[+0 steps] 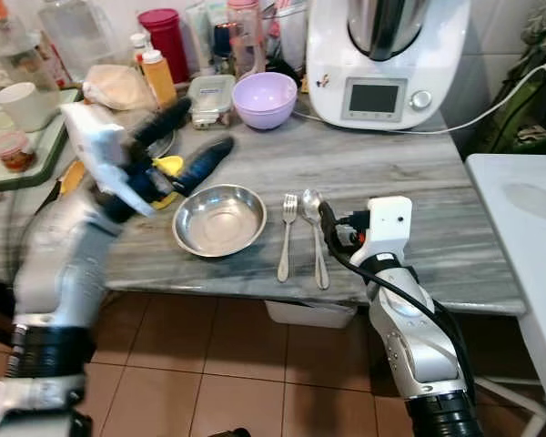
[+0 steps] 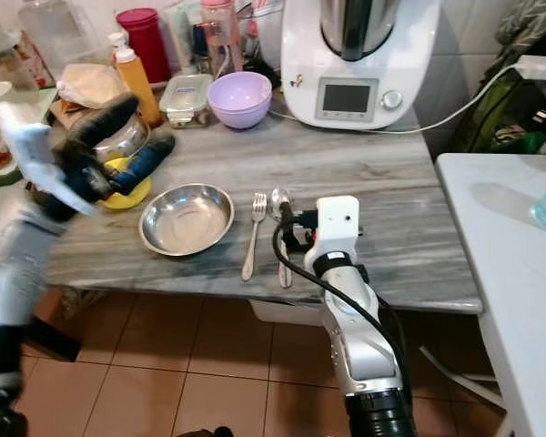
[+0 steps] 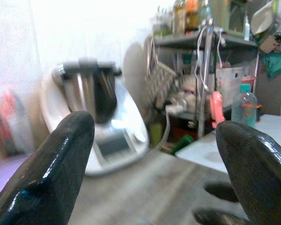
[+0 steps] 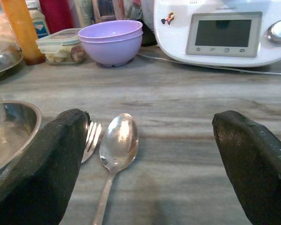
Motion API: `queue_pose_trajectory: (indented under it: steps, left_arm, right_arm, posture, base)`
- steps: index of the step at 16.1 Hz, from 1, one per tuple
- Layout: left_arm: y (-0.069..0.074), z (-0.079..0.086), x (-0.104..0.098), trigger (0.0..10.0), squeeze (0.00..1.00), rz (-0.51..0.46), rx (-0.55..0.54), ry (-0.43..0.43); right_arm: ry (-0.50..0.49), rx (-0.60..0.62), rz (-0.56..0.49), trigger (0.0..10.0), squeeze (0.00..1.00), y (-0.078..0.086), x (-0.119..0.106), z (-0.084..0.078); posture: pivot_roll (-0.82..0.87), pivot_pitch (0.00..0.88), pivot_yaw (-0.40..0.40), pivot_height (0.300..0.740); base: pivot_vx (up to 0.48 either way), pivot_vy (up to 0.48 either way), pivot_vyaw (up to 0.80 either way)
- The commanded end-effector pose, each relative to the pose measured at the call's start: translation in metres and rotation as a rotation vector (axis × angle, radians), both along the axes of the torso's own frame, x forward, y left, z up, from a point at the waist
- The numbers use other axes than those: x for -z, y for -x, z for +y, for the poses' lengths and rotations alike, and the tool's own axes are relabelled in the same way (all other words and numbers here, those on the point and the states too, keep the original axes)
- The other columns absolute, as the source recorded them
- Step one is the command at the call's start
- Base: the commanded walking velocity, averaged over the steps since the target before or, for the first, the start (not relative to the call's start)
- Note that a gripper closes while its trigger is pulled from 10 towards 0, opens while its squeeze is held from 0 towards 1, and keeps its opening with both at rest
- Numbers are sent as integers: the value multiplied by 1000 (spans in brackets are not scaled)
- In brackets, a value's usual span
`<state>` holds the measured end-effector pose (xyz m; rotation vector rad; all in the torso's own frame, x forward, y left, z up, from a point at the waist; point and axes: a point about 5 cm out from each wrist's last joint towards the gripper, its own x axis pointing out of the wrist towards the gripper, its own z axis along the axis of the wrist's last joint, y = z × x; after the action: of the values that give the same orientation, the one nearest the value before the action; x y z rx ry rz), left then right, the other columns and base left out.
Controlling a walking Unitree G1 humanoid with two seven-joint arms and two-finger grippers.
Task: Setting the table
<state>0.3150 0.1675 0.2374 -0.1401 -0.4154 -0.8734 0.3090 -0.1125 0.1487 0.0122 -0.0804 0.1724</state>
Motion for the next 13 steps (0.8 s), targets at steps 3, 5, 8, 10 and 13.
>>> queue_pose_trajectory:
  steps: [3,5,8,10,13]
  left_arm:
    - [4,-4,13,10000,0,99,-129,-42]
    - [6,-5,36,10000,0,151,-293,-46]
    - [2,8,59,10000,0,198,-583,-54]
    - [1,19,81,10000,0,235,-802,-119]
    - [10,10,86,10000,0,199,-884,-131]
  right_arm:
    - [7,-3,-21,10000,1000,4,-5,1]
    - [22,9,-33,10000,1000,6,-7,-2]
    - [42,42,-45,10000,1000,8,-8,-11]
    - [54,77,-50,10000,1000,10,-6,-21]
    - [57,80,-77,10000,1000,11,-11,-26]
  posture:
    - [-55,84,78,740]
    - [-55,84,78,740]
    - [-55,83,78,740]
    - [-55,84,74,740]
    - [-54,83,71,740]
  base:
    - [0,0,0]
    - [0,0,0]
    - [0,0,0]
    - [0,0,0]
    - [0,0,0]
